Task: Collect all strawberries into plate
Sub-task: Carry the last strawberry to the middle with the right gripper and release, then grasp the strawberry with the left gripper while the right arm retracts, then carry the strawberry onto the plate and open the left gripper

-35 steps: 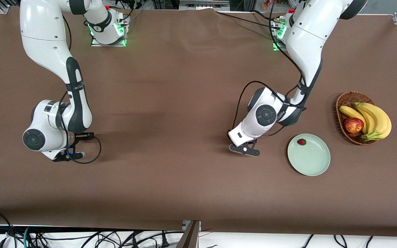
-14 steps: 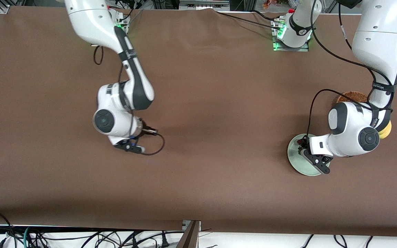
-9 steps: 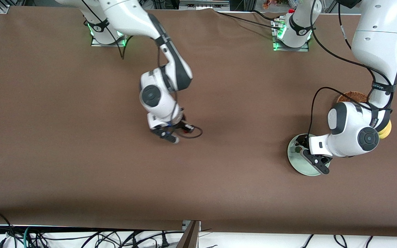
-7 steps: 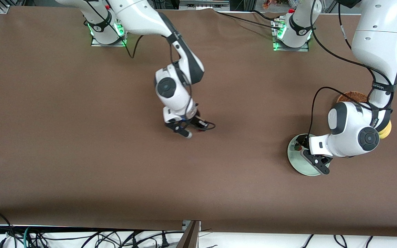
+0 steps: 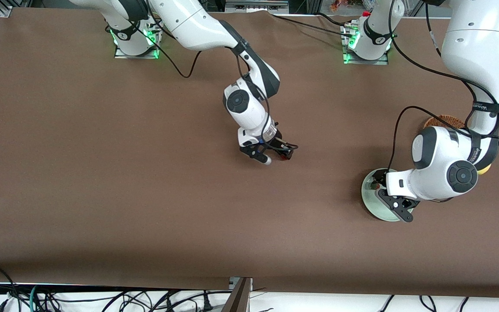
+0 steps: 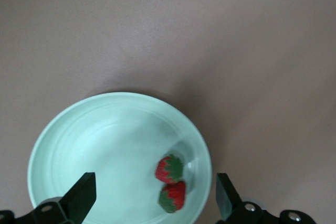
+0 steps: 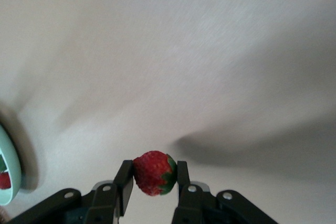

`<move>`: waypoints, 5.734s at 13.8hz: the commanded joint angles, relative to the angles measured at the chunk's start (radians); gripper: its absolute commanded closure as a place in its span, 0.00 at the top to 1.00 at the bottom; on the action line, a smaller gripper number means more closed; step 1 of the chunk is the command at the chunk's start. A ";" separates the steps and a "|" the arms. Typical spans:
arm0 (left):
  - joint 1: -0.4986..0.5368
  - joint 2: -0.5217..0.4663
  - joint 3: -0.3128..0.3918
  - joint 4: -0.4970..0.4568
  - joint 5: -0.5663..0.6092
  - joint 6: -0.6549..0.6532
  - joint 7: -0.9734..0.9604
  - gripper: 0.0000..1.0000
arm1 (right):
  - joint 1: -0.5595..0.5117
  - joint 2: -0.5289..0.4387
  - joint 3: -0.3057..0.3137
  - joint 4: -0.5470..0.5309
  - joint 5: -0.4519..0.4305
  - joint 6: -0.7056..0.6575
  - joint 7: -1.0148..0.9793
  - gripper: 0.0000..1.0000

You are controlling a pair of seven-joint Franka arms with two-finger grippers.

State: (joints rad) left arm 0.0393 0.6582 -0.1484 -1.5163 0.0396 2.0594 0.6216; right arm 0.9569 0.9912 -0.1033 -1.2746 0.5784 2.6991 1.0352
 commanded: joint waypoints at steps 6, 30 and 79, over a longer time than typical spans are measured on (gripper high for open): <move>-0.088 -0.026 -0.002 -0.019 0.013 -0.067 -0.266 1.00 | 0.023 0.072 -0.003 0.069 0.003 0.042 -0.012 1.00; -0.292 -0.026 -0.120 -0.175 -0.010 0.076 -1.426 1.00 | -0.366 -0.267 -0.399 0.130 -0.288 -1.194 -1.060 1.00; 0.048 -0.049 -0.083 -0.108 0.206 -0.013 -0.320 0.15 | -0.900 -0.921 0.054 -0.215 -0.621 -1.361 -1.055 1.00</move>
State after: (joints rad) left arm 0.0685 0.5800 -0.2317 -1.6562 0.1889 2.0191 0.1787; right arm 0.0565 0.0588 -0.0528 -1.5143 -0.0397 1.3420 -0.0187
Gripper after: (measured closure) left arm 0.661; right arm 0.000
